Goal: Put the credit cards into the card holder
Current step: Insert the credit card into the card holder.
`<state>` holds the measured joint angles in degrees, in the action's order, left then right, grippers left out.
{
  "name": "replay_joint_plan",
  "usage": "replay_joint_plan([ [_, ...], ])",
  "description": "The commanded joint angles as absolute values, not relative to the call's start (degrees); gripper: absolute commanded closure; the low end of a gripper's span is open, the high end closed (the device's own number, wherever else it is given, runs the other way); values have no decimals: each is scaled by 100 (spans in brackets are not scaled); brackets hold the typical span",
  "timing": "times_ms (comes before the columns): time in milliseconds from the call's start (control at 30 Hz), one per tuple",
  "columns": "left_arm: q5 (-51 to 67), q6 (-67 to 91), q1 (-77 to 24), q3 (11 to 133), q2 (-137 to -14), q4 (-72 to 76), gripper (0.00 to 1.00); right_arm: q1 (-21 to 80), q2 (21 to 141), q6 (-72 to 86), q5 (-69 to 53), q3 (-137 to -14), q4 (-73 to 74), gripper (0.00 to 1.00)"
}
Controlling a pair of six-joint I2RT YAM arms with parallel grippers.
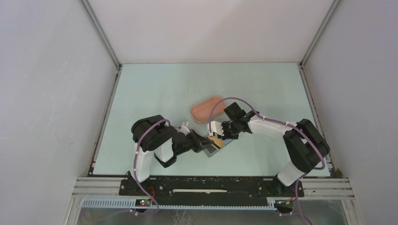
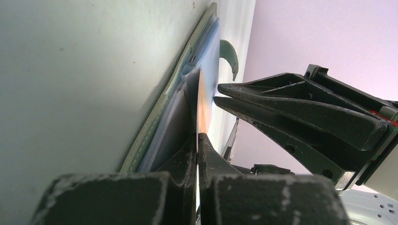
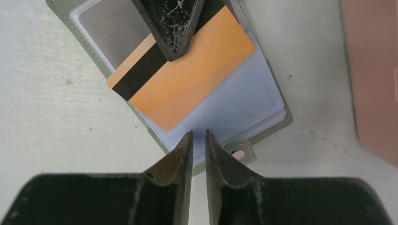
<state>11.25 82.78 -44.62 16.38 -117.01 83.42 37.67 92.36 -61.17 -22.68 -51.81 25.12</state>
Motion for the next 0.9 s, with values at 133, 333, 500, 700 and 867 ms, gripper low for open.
replay_joint_plan([
  [133,1217,8190,-4485,1868,-11818,8048,100,3875,9056,-6073,-2329,-5247,2579,75],
  [333,1295,8191,-4436,1920,-11882,8038,100,3884,9022,-6061,-2346,-5247,2583,74],
  [500,1374,8150,-4380,1975,-11877,7988,99,3894,8992,-6049,-2364,-5247,2584,73],
  [700,1478,8089,-4317,2101,-11873,7854,97,3902,8959,-6029,-2380,-5247,2576,72],
  [867,1554,8026,-4274,2219,-11864,7703,96,3902,8814,-6007,-2493,-5247,2604,71],
])
